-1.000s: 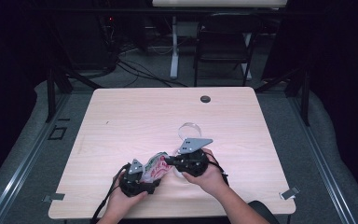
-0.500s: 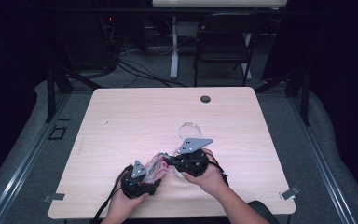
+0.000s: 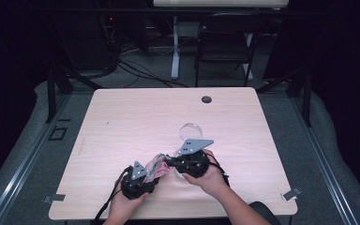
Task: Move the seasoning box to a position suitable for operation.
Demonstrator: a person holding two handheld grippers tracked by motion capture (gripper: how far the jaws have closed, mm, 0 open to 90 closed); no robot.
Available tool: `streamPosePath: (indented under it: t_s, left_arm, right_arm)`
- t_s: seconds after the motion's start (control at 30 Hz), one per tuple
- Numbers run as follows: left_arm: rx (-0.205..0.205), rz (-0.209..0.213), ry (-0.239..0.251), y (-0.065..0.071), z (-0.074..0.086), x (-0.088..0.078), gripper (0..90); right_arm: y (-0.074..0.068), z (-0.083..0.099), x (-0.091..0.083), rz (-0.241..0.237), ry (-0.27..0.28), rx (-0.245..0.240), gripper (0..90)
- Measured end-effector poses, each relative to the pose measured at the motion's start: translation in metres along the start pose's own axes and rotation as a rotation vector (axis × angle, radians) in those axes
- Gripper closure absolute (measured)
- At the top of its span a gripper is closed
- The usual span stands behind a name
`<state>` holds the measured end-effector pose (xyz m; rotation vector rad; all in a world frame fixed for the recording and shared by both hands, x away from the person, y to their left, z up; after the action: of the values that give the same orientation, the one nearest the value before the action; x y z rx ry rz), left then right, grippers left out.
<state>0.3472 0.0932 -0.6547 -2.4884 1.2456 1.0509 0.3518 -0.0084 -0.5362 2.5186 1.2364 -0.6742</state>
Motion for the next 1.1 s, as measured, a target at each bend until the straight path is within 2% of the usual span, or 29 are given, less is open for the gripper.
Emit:
streamPosePath:
  t_s: [0.13, 0.4, 0.5, 0.63, 0.83, 0.9, 1.0, 1.1]
  left_arm:
    - [-0.003, -0.009, 0.021, 0.0, -0.001, -0.001, 54.7]
    - [0.017, -0.034, -0.004, -0.001, -0.004, -0.006, 58.9]
    - [0.023, -0.06, -0.004, -0.003, -0.006, -0.009, 59.2]
    - [0.024, -0.073, 0.009, -0.004, -0.01, -0.014, 59.5]
    - [0.038, -0.089, 0.001, -0.006, -0.018, -0.02, 59.7]
    - [0.042, -0.092, 0.006, -0.007, -0.021, -0.021, 59.6]
    - [0.06, -0.098, 0.009, -0.01, -0.027, -0.022, 59.7]
    - [0.059, -0.091, 0.019, -0.012, -0.035, -0.023, 59.7]
  right_arm:
    - [0.0, -0.001, 0.0, -0.001, 0.004, -0.004, 88.1]
    - [0.002, -0.001, -0.002, -0.011, 0.009, 0.006, 86.5]
    - [0.002, -0.001, -0.002, -0.014, 0.011, 0.007, 84.6]
    - [0.0, -0.003, -0.004, -0.028, 0.018, 0.003, 77.5]
    - [-0.001, -0.008, -0.01, -0.022, 0.041, -0.007, 60.6]
    - [-0.001, -0.009, -0.012, -0.027, 0.043, -0.005, 57.4]
    - [0.002, -0.012, -0.018, -0.012, 0.058, -0.027, 53.5]
    - [0.005, -0.015, -0.022, -0.004, 0.064, -0.031, 53.2]
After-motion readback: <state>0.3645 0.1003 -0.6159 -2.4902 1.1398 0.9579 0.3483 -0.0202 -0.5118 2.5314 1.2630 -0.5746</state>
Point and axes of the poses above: each handheld gripper's, and its own axes: x roughly forward along the jaws, z roughly out of its underside, y roughly to its right, the point moved 10 cm from there along x, roughly forward along the jaws, and after that the axes turned 12 degrees about z, right-handed, at the moved point
